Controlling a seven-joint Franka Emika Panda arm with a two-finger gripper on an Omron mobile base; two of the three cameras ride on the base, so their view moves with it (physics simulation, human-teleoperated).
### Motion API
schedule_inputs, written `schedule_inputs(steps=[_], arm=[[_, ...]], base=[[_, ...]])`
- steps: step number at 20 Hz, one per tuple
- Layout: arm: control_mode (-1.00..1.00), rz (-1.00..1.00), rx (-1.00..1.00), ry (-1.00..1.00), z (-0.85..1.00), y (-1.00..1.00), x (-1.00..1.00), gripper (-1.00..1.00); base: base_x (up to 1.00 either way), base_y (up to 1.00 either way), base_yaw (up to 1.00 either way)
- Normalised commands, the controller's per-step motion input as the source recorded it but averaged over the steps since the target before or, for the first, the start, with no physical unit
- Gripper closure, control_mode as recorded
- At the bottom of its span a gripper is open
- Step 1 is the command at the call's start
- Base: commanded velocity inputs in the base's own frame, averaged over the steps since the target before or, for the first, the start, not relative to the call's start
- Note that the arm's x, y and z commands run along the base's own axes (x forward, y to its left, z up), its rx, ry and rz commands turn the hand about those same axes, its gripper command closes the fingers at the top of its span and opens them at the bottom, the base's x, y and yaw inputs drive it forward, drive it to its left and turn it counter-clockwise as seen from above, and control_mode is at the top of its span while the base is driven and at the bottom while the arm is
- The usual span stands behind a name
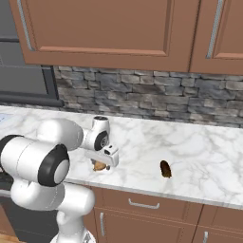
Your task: Place the onion and sweet potato inside the fridge drawer. Close the drawer after placing the vegetables.
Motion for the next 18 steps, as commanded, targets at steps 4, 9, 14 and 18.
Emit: schedule_inputs(steps=[4,9,14,18], arm=[[-1.0,0.0,0.01,-0.03,-0.15,0.0,-0.11,1.0],[-1.0,-0.04,0.0,-0.09,0.65,-0.2,-0.2,1.0],[-1.0,-0.04,0.0,-0.21,1.0,-0.29,-0.6,1.0],[-1.0,0.0,-0.09,-0.14,1.0,0.29,-0.54,1.0]], base=[[0.0,0.0,0.0],[0.0,0.0,0.0],[0.0,0.0,0.0],[0.0,0.0,0.0]])
